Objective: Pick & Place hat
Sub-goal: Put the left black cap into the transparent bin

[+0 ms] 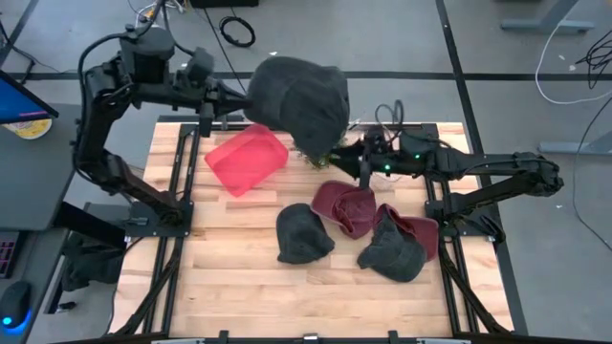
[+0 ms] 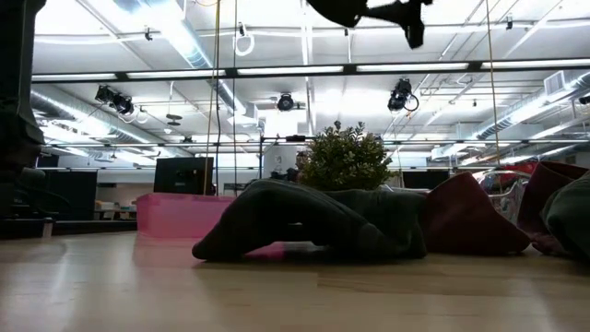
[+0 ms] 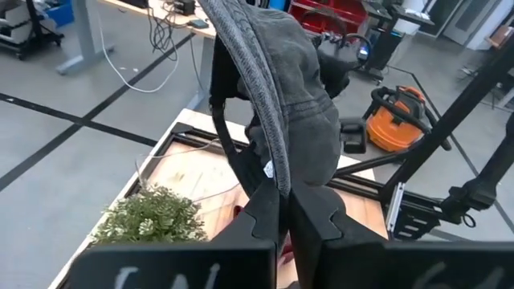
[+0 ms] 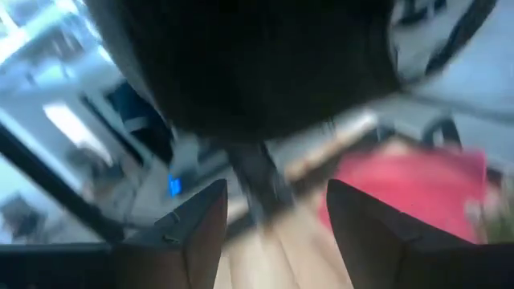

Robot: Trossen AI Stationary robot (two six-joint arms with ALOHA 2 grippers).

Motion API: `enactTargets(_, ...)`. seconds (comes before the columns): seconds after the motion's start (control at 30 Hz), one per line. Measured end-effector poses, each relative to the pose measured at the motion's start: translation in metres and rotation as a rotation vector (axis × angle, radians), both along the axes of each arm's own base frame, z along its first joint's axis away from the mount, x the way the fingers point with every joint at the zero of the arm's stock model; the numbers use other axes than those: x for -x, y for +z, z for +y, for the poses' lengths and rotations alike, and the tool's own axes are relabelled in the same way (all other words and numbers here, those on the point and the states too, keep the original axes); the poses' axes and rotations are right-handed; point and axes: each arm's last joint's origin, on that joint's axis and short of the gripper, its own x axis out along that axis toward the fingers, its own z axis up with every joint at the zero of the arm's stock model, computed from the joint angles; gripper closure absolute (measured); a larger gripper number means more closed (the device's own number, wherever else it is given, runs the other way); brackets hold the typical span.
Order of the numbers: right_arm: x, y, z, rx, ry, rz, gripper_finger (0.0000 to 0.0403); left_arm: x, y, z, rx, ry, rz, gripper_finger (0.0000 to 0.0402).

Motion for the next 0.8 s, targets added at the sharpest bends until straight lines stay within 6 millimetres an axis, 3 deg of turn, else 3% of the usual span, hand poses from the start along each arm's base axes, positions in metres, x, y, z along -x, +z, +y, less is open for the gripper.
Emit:
enactTargets(0.2, 0.002, 0.009, -0.014, 0.001, -0.031, -0.091, 0.0143, 0.006, 0.002, -0.002, -0.004, 0.002, -0.006, 0.039)
enactTargets(0.47, 0.007, 0.02, -0.027, -0.069, 0.103, -0.203, 0.0015, 0.008, 0.003, -0.003, -0.028, -0.001, -0.011, 0.039)
enactTargets(0.8, 0.01, 0.033, -0.024, 0.001, 0.19, -0.328, 0.0028, 0.008, 0.003, -0.003, -0.033, -0.002, -0.011, 0.0388)
